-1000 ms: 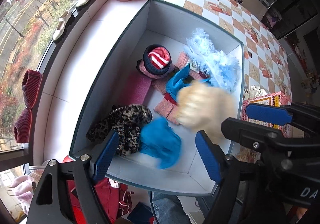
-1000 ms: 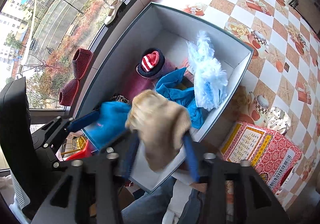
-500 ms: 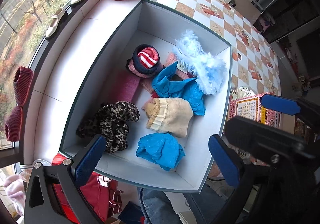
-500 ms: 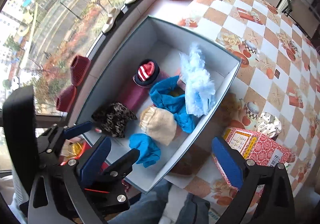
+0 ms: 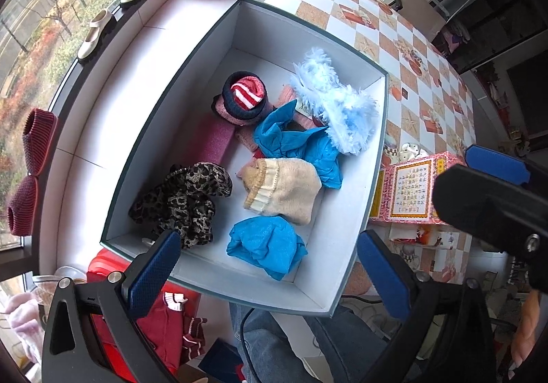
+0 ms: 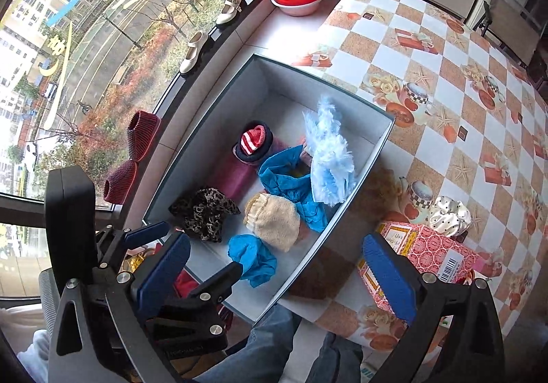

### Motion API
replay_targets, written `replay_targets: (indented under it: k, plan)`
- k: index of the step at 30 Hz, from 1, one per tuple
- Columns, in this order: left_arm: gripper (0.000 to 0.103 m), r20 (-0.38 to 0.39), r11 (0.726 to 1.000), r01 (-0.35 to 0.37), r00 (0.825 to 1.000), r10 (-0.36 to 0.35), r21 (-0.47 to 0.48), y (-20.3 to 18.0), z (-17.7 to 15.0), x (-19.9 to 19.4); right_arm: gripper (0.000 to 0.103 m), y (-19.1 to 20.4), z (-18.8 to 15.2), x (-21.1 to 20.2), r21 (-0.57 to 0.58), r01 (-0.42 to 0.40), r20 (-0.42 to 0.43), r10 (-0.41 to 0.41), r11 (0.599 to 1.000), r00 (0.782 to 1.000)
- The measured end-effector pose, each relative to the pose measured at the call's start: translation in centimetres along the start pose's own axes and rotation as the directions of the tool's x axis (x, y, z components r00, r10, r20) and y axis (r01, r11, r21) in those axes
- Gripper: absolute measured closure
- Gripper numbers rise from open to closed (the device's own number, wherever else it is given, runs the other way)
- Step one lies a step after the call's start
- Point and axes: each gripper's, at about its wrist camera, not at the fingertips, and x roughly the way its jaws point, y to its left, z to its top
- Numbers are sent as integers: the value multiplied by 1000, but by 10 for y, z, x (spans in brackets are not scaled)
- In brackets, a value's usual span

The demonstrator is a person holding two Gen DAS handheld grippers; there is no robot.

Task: Organize soft objects
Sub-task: 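Withdraw both grippers from the box back toward the remaining items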

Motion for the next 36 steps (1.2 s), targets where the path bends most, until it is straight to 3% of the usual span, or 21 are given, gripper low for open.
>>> replay_targets:
  k: [6, 13, 18, 22, 26, 30, 33, 36]
  plan:
    - [0, -23, 999, 31, 999, -32, -35, -1, 1, -10, 1, -5, 0, -14, 10, -34, 35, 33, 999, 999]
    - [0, -16, 999, 42, 999, -42, -10, -26, 19, -24, 1, -31, 2, -40, 69, -75, 96, 68, 995, 993]
    - [0, -7, 996, 67, 998, -67, 53, -63, 40, -32, 1, -78, -3, -65, 162, -94, 147, 70, 982, 987]
    - [0, -43, 989, 89, 995, -85, 120, -104, 57, -30, 1, -129, -11, -79, 254, -82, 170, 39, 964, 985]
    - [0, -101, 985, 54, 994, -38, 166, -151, 69, -11, 1, -197, -30, -75, 402, -68, 146, 9, 913, 989]
    - [0, -147, 980, 40, 989, -11, 195, -191, 78, 15, 1, -264, -62, -50, 547, -12, 59, -24, 837, 998]
    - [0, -179, 975, 28, 984, 12, 219, -215, 82, 35, 1, -300, -83, -23, 612, 0, -4, 4, 791, 1000]
    - [0, -214, 972, 17, 976, 35, 236, -235, 89, 55, 1, -317, -90, -1, 624, 3, -50, 36, 781, 998]
